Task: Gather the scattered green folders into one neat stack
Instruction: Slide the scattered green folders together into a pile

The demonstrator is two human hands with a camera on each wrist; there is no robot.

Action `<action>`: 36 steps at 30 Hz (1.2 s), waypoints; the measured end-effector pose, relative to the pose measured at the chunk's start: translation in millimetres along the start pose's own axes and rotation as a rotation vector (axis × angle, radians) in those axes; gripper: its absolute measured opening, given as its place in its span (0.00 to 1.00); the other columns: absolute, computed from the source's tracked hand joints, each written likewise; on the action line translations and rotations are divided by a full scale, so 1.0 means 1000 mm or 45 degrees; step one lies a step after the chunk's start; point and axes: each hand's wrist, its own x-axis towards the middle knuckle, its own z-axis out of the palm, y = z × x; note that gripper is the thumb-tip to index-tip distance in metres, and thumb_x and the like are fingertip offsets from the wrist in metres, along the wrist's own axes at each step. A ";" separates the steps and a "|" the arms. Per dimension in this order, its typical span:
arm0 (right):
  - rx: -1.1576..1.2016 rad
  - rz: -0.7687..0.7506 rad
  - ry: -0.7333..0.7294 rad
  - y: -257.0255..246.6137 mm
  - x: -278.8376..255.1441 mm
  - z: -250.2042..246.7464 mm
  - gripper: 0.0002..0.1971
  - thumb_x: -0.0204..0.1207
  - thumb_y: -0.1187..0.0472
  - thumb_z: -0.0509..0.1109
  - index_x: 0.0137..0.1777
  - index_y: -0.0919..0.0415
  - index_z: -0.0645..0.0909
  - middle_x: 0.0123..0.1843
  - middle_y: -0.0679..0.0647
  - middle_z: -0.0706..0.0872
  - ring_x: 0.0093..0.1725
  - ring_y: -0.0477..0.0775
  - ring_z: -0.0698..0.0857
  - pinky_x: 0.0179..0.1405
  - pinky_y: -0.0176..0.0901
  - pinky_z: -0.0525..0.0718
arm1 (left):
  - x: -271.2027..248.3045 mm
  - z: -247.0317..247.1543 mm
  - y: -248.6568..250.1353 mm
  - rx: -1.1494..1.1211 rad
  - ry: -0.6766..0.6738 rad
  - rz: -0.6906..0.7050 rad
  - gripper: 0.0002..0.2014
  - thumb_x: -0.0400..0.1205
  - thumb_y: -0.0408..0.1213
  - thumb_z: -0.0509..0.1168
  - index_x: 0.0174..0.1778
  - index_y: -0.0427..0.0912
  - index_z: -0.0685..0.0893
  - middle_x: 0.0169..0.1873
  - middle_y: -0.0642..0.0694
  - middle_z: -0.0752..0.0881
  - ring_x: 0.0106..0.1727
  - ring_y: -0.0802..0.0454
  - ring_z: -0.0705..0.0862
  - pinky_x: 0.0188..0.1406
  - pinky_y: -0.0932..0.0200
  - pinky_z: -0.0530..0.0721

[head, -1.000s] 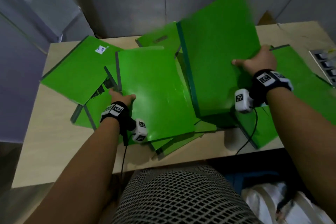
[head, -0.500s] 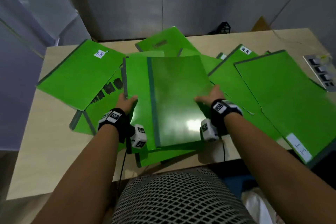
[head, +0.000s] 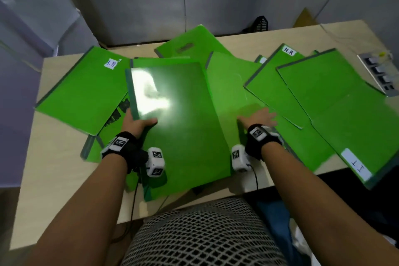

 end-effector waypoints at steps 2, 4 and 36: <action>0.033 0.170 -0.030 0.006 0.010 -0.004 0.58 0.65 0.39 0.77 0.83 0.66 0.46 0.84 0.68 0.51 0.81 0.72 0.58 0.77 0.64 0.63 | 0.001 -0.019 -0.002 -0.075 0.058 -0.009 0.30 0.71 0.16 0.71 0.69 0.34 0.72 0.44 0.43 0.82 0.56 0.40 0.82 0.58 0.50 0.81; 0.027 0.152 -0.090 0.008 0.013 -0.002 0.60 0.64 0.38 0.78 0.84 0.65 0.46 0.85 0.67 0.51 0.82 0.71 0.58 0.77 0.62 0.63 | 0.002 -0.038 -0.002 -0.137 0.122 -0.007 0.35 0.69 0.21 0.75 0.72 0.34 0.70 0.53 0.37 0.82 0.62 0.36 0.81 0.62 0.47 0.81; 0.208 -0.250 -0.114 0.024 -0.043 -0.037 0.25 0.80 0.66 0.67 0.75 0.73 0.67 0.75 0.68 0.74 0.73 0.68 0.74 0.69 0.54 0.74 | -0.026 -0.084 -0.023 -0.091 0.223 0.099 0.33 0.71 0.23 0.74 0.72 0.36 0.72 0.50 0.42 0.80 0.53 0.42 0.82 0.62 0.49 0.82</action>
